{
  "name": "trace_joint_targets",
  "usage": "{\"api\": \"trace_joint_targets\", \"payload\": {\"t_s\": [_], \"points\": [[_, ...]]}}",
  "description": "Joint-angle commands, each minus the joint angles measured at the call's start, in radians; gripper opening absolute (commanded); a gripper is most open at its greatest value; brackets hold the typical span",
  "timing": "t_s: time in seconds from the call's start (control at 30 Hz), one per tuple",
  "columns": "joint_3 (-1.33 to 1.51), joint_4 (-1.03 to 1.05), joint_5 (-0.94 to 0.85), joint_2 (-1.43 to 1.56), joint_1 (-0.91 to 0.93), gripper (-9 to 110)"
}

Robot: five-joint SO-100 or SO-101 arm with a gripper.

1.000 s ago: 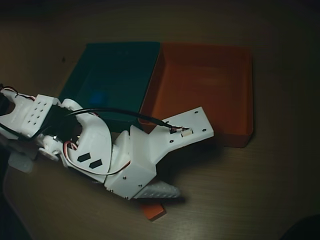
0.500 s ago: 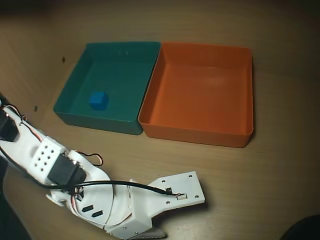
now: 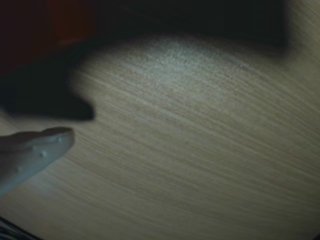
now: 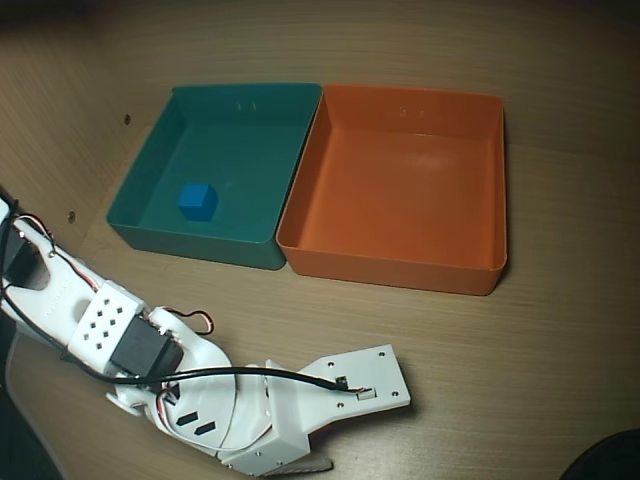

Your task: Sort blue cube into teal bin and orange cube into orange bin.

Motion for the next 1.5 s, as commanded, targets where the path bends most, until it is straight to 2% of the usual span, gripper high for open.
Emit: {"api": "trace_joint_targets", "payload": {"t_s": [0.0, 0.37, 0.5, 0.7, 1.1, 1.23, 1.47], "points": [[0.044, -0.012, 0.006, 0.008, 0.005, 36], [0.109, 0.002, 0.006, 0.006, 0.003, -8], [0.110, 0.002, 0.008, 0.009, 0.005, -4], [0.094, -0.012, 0.008, 0.031, 0.003, -6], [0.112, 0.005, 0.017, 0.462, -0.048, -6], [0.112, 0.005, 0.100, 0.543, -0.092, -6], [0.110, 0.003, 0.351, 0.660, -0.227, -6]]}}
